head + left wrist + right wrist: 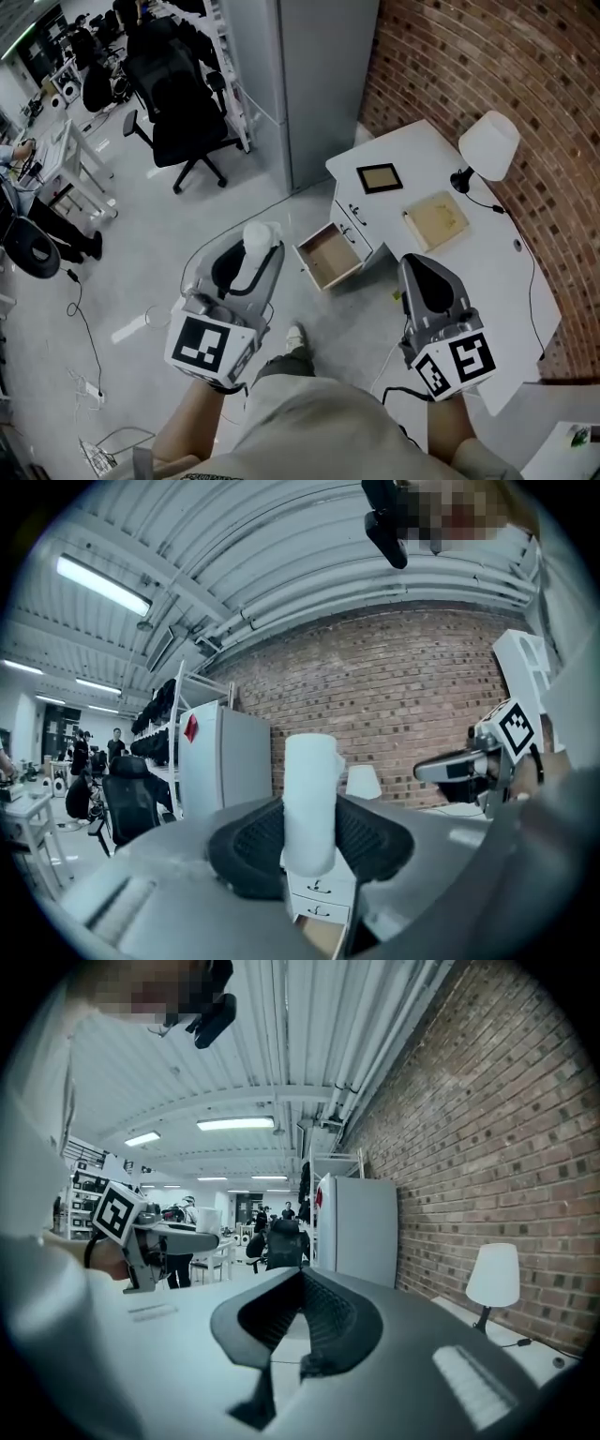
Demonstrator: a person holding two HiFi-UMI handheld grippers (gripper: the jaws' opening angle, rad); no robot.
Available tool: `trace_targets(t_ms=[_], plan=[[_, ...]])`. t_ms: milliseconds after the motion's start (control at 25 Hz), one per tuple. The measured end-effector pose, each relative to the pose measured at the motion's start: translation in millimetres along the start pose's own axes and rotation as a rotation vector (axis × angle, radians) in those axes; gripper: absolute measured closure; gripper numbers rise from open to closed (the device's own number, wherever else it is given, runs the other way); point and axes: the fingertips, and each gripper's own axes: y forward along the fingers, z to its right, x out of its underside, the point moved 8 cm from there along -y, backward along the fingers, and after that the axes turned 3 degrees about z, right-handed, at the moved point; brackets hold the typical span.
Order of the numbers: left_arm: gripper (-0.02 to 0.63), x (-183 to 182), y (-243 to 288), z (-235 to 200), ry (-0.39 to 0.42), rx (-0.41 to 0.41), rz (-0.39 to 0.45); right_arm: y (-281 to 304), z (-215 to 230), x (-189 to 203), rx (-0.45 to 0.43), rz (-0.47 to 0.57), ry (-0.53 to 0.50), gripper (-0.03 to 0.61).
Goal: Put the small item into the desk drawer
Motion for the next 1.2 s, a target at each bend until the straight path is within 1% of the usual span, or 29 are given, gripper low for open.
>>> trace_targets(t_ms=[240,360,480,560,720,840,960,1080,1200], plan=[[0.466,8,40,-70,-0.016,-0.001,-0.005,78,0,-2,0.027,-0.025,-0.008,0.575],[0.467,17,55,-92,-0.029,0.009,-0.023,104,3,2,0.037,-0.044,-0.007,0.575],[0.466,27,68,-107,-0.066,0.008,-0.054,124,11,9,0.039,-0.070,0.002,0.575],[0.467,32,77,-112,-0.081,0.000,-0.084,134,17,14,0.035,-0.085,0.008,0.575],[0.468,36,102,-116,-0.075,-0.010,-0.103,151,32,27,0.017,-0.110,0.035,0.575],[0.467,44,115,-113,-0.099,-0.006,-0.138,160,45,37,0.007,-0.136,0.041,0.575],[0.468,62,133,-111,-0.094,0.009,-0.203,172,60,49,0.012,-0.149,0.049,0.575],[0.468,83,158,-110,-0.098,0.043,-0.217,185,74,67,0.014,-0.167,0.059,0.575],[0.468,116,185,-106,-0.105,0.070,-0.270,201,91,96,0.009,-0.176,0.071,0.575]])
